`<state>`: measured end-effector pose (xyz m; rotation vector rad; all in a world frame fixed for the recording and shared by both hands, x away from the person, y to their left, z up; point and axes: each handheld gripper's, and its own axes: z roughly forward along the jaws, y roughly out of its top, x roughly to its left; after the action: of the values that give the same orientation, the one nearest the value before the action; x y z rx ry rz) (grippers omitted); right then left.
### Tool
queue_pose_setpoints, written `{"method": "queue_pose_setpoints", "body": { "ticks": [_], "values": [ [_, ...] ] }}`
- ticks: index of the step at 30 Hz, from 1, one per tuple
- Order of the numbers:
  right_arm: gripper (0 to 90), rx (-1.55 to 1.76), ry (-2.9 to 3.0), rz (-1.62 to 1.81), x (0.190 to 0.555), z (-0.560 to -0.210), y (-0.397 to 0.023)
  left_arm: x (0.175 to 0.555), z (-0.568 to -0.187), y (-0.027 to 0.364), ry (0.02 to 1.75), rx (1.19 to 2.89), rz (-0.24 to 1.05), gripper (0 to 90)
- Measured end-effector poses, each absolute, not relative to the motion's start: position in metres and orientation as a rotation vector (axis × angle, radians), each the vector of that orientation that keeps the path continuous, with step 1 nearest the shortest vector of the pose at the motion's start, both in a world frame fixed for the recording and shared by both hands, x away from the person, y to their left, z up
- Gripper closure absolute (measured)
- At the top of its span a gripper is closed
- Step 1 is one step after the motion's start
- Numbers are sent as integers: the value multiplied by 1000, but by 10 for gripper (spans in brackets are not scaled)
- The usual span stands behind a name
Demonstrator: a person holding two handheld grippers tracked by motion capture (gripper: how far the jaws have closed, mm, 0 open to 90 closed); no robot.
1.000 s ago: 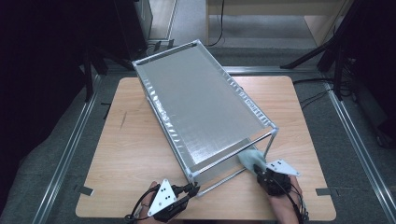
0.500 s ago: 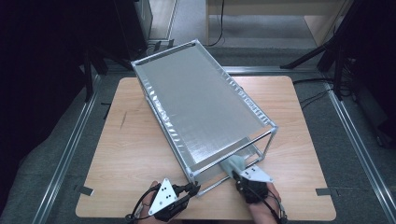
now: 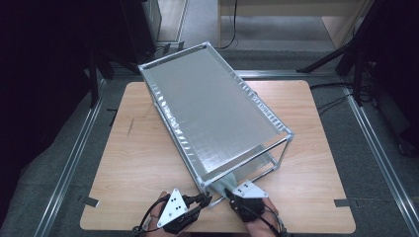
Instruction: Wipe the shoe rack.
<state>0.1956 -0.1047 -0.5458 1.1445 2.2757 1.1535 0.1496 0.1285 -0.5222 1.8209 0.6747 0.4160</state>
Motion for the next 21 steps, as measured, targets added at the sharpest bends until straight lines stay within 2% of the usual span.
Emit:
{"method": "queue_pose_setpoints", "body": {
  "ticks": [8,13,16,21],
  "values": [
    [856,1354,2078,1104,228,-546,-168,148,-522,130,659,1826,407,822],
    [860,1472,1981,992,233,-540,-194,143,-523,133,662,1823,404,822],
    [856,1463,1944,1023,229,-535,-200,142,-523,135,657,1826,398,821],
    [834,1407,1919,1061,230,-533,-186,140,-523,137,654,1824,391,821]
  ]
}}
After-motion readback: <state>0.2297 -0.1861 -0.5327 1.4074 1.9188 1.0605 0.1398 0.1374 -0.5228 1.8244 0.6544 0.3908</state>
